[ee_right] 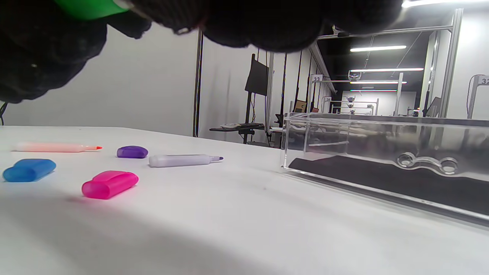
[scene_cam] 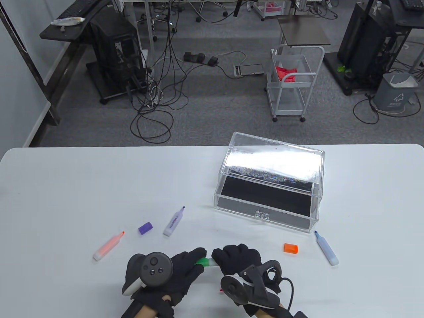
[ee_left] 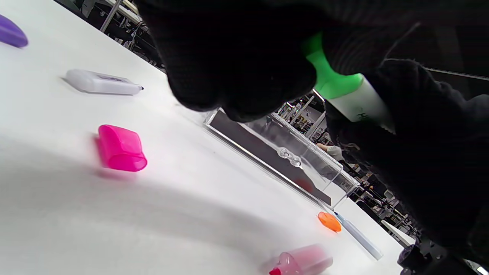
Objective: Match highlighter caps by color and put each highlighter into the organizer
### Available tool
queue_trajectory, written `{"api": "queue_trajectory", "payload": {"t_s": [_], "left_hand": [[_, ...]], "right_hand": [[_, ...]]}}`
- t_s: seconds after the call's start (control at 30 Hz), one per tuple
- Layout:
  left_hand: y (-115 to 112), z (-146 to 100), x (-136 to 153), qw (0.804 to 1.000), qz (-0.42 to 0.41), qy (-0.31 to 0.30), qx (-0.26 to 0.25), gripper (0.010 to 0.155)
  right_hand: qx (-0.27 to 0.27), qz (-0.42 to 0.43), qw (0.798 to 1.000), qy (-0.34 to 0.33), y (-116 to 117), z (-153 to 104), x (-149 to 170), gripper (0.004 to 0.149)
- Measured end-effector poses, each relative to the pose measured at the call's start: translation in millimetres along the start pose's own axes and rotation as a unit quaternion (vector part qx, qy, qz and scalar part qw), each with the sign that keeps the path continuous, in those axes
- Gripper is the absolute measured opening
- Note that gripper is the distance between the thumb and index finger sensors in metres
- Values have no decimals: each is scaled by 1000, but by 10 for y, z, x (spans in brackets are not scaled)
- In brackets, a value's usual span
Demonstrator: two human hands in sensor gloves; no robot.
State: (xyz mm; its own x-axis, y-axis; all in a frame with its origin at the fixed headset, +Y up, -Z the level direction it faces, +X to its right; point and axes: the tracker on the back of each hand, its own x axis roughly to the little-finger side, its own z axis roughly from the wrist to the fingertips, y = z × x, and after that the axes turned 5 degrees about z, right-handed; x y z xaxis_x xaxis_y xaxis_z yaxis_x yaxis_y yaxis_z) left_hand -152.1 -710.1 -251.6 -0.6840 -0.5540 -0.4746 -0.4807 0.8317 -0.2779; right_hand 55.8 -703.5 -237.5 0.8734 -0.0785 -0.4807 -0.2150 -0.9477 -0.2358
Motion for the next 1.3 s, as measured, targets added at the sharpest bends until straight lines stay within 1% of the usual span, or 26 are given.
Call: {"api": "queue_trajectory", "payload": {"t_s": [0.13,0.17,0.3,0.33,0.43,0.53,0.57,0.6,0.67,0.73,0.77,0.87,1.0,1.07,1.13,1.17,1.3], "left_hand": [[-14,-6,-90,999,33,-4,-15,60],[-12,-8,-114,999,43,-4,-22,59],[2,-13,-169,998,63,-9,-21,59],[-7,-22,-177,997,72,-11,-20,59],[-22,-19,-167,997,71,-12,-25,59],[-36,-4,-138,998,61,-6,-19,60],[-42,4,-135,998,65,-1,-15,60],[-51,15,-121,997,77,5,-14,60],[-58,25,-76,996,89,18,-7,61],[-57,16,-37,995,97,30,3,68],[-36,0,-18,993,114,40,0,71],[49,-51,59,980,184,73,-5,75],[116,-88,192,966,230,118,0,78],[125,-91,232,954,262,142,5,78],[129,-92,269,941,297,162,15,80],[128,-94,282,938,302,169,20,80],[148,-122,321,929,309,198,30,83]], "right_hand": [[5,3,1000,-2,-12,1,-8,47],[16,-6,1000,-2,-23,-5,-30,47],[29,-29,999,-1,-48,-27,-103,47],[24,-32,999,-5,-48,-26,-103,47],[19,-22,1000,-3,-32,-23,-92,47],[26,-42,999,0,-21,-18,-114,47],[19,-46,999,8,-2,-10,-117,47],[-2,-48,998,27,34,4,-118,48],[-13,-35,999,29,80,17,-104,48],[-18,-39,998,36,113,31,-81,49],[-20,-47,998,39,117,35,-60,49],[-19,-52,997,58,97,54,70,49],[-28,-13,994,103,55,75,326,49],[-36,-19,992,123,9,118,465,50],[-36,-32,989,143,-56,197,625,50],[-37,-33,987,152,-83,237,694,50],[-50,3,974,222,-215,466,1095,51]]}}
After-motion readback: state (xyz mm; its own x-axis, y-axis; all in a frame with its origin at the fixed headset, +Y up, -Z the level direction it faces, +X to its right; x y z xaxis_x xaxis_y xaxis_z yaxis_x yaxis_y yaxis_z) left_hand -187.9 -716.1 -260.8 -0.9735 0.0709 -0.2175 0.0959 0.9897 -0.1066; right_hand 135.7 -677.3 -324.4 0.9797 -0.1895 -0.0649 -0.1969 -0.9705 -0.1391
